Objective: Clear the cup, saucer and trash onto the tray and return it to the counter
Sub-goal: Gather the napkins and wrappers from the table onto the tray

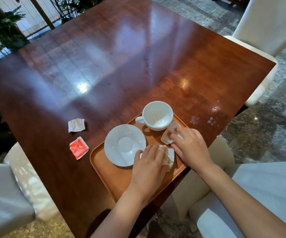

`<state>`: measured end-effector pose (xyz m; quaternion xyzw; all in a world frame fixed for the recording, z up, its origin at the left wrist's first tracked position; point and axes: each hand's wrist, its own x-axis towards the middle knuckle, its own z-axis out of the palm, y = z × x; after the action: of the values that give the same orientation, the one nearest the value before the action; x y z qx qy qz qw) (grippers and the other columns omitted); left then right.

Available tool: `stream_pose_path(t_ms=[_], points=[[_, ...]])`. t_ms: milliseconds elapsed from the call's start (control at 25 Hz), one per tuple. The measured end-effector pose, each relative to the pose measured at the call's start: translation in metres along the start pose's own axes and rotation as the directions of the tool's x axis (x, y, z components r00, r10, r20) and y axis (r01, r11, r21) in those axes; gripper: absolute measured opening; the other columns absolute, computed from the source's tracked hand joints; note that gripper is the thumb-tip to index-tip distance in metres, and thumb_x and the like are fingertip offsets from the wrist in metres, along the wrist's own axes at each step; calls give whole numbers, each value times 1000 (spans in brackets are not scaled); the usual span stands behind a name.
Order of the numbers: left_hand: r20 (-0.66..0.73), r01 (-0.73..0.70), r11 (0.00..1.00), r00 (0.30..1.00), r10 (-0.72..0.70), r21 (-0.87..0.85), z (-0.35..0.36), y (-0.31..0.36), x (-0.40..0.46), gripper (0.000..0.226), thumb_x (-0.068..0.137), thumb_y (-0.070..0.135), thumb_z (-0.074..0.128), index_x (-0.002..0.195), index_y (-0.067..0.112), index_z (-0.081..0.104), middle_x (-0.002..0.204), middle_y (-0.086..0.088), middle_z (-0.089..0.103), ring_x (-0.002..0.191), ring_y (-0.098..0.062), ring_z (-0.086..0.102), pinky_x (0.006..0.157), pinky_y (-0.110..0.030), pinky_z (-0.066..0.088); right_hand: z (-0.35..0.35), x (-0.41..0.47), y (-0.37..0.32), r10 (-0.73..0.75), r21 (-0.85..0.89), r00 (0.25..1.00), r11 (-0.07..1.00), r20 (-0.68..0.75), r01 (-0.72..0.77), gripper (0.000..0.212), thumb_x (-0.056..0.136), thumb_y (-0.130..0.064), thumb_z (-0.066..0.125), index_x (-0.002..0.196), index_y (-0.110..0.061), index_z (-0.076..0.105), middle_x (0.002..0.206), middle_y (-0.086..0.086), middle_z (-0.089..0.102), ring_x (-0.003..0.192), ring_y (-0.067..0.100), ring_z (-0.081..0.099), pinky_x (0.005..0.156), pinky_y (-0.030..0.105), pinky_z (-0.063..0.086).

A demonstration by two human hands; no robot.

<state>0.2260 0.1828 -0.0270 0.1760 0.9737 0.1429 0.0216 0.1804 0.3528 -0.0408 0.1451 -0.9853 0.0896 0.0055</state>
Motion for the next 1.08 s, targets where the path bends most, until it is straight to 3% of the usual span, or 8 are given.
stream_pose_path(t_ms=[120,240,360,480,600,800,960,1080], points=[[45,25,999,999,-24,-19,-3,-3,0,52,82,46,46,127,22,52,129,-2,60,122,-22,52,94,-48,45,-2,-4,1,-30,-24,999,999,16,30,26,77,-21,70,102,-16,66,112,11,65,105,30,60,92,47,45],[66,22,997,998,-17,-73,-12,-4,-1,55,82,47,49,130,21,50,133,-2,56,126,-22,47,99,-48,39,-13,-6,0,-5,-29,1000,1000,-1,5,28,78,-20,70,106,-17,66,116,12,65,108,31,61,94,51,44],[30,32,989,999,-28,-142,-30,-5,-5,47,82,39,54,124,19,55,126,-2,61,118,-22,53,98,-46,41,-34,-7,-13,-19,-10,999,1000,-38,18,22,78,-19,65,99,-11,69,104,12,69,95,31,66,80,44,52],[-86,59,991,994,-70,-119,-54,-18,-18,34,81,30,62,112,16,63,108,-4,68,100,-23,62,86,-40,48,-59,-10,-46,-78,4,996,997,-37,78,28,79,-26,46,82,-10,70,82,6,69,73,26,65,59,32,50],[-178,153,985,970,-165,-78,-74,-47,-35,25,78,23,66,101,13,67,96,-5,71,88,-23,65,73,-37,52,-73,1,-92,-198,48,979,979,-49,200,29,78,-28,44,79,-12,68,78,6,68,68,26,63,55,31,47],[-263,333,943,910,-320,6,-85,-126,-61,32,74,17,64,104,9,67,101,-9,68,88,-29,63,71,-37,49,-63,68,-170,-375,46,920,923,-114,382,28,70,-24,52,90,-12,68,87,8,69,74,31,63,54,35,52],[-190,407,913,897,-400,1,-71,-181,-61,44,77,19,68,120,10,60,117,-11,65,104,-28,62,82,-39,51,-24,131,-212,-427,47,904,903,2,426,32,59,-7,72,91,-10,71,91,10,72,73,33,64,51,34,52],[-124,378,926,918,-376,-13,-55,-198,-52,47,76,20,72,121,11,61,121,-12,63,108,-28,61,86,-40,53,5,165,-230,-492,42,862,870,123,491,38,55,0,73,93,-6,71,106,18,71,83,37,66,53,35,53]])
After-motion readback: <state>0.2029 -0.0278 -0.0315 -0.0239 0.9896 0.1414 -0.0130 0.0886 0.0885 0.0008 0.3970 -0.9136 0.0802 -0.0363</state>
